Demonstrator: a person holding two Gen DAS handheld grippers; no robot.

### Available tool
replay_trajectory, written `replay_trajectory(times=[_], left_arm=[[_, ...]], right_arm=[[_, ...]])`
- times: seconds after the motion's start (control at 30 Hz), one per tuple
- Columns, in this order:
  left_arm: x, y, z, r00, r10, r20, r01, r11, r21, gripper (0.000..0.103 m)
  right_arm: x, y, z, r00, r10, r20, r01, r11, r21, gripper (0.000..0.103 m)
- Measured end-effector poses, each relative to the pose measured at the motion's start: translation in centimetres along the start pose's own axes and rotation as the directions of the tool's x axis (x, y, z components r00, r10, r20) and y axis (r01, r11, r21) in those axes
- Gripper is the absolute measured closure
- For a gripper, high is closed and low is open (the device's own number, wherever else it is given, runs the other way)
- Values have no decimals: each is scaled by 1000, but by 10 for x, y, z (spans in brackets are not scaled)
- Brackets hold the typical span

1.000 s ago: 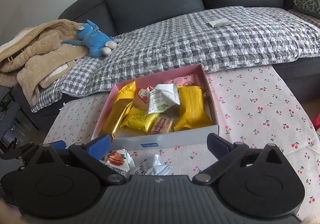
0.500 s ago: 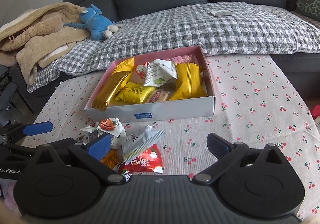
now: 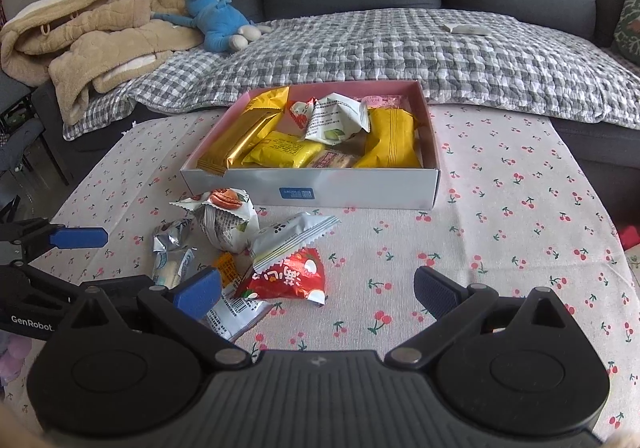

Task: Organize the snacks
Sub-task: 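Withdraw both grippers from the box toward the remaining snacks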

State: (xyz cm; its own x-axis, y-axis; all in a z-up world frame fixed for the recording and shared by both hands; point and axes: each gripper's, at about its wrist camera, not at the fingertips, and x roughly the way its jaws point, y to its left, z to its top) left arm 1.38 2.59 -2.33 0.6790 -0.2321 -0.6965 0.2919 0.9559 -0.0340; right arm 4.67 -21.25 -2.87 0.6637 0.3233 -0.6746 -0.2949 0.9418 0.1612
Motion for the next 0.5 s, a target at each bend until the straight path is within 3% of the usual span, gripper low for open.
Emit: replay_trajectory(times=[0.2,0.33,0.47,0.5], left_arm=[[4,-5,-10,999,-25,-39,27,999,37,4],[7,-8,-12,996,-66,-60,67,998,12,5],[12,-12,-15,995,-58,-83,60,998,23,10],[14,-12,-16,994,-59,-94,61,998,21,16]], right_arm=[[7,7,-9,999,3,-39,-3,1000,-13,0],[16,18,-14,997,38,-66,-42,997,-61,2],[24,21,-14,992,90,-91,-97,993,-68,16],[27,22,-14,990,102,-99,-109,992,-67,21]])
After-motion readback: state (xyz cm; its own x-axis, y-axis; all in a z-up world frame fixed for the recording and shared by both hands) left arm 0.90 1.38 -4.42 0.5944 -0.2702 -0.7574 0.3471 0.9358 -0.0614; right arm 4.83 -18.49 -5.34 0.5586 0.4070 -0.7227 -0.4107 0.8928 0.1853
